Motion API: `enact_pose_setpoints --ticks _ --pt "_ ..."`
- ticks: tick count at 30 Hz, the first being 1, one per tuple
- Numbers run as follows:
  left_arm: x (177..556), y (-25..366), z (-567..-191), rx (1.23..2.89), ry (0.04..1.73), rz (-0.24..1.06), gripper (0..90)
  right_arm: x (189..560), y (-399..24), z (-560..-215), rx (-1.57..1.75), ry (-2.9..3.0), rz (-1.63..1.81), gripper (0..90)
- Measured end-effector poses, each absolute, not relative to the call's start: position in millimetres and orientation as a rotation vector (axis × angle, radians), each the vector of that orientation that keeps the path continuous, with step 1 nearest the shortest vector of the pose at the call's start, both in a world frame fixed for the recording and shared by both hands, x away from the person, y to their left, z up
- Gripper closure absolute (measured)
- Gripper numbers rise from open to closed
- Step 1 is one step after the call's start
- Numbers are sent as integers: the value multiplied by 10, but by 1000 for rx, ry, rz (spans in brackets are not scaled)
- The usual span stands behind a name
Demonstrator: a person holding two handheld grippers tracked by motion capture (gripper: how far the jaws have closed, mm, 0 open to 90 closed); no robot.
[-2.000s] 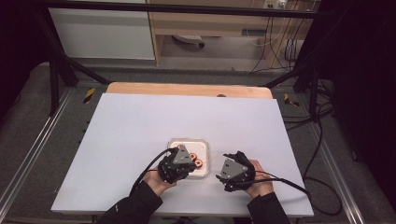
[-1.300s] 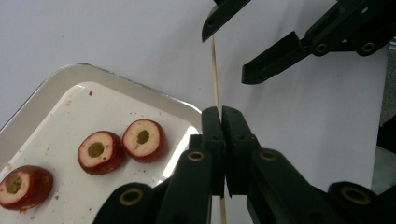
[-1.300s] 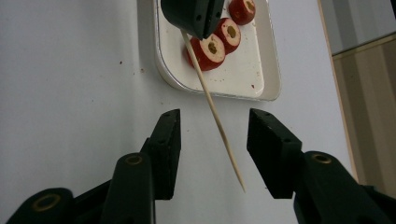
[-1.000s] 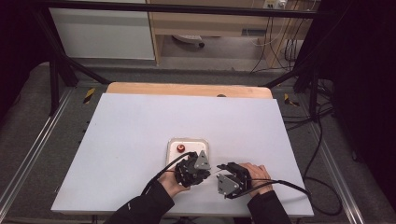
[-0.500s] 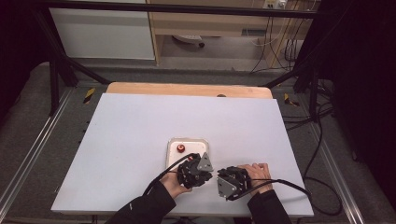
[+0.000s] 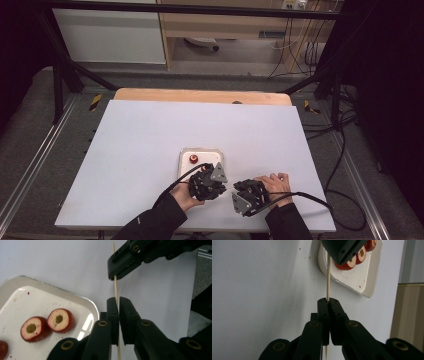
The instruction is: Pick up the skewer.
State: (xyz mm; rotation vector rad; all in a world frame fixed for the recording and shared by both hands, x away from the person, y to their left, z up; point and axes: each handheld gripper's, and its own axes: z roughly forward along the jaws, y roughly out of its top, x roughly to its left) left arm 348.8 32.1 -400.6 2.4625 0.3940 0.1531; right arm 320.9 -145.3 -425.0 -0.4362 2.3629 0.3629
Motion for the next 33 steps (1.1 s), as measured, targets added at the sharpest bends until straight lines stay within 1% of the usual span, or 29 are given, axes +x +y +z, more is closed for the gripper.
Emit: enact_pose_setpoints --ticks 3,9,15,22,24,27,28,29,30,31,32,33 --pt "3540 362 -3994 2508 435 134 814 3208 -1415 -4252 -464 2350 316 886" --pt "3570 348 -4035 2578 472 92 816 3214 -1335 -4244 -493 2341 270 886" --pt "3550 301 -4064 2612 475 92 869 3203 -1291 -4231 -518 2326 248 886" --pt "3536 288 -4053 2618 488 133 884 3194 -1293 -4230 -516 2321 247 883" --pt "3530 292 -4055 2609 495 120 885 3203 -1291 -4229 -507 2322 267 879" --pt "3531 322 -4046 2605 500 135 886 3223 -1311 -4203 -405 2329 348 777" --pt "3531 341 -4040 2598 508 150 886 3223 -1311 -4203 -405 2329 348 777" --pt "3532 391 -4028 2587 513 156 885 3245 -1338 -4174 -325 2339 408 704" --pt "3532 391 -4028 2587 513 156 885 3245 -1338 -4174 -325 2339 408 704" --pt "3531 421 -4020 2582 516 161 885 3269 -1388 -4138 -249 2348 489 656" --pt "3528 452 -4016 2571 523 166 885 3269 -1388 -4138 -249 2348 489 656" --pt "3529 487 -4010 2566 527 171 885 3272 -1412 -4128 -185 2355 542 608"
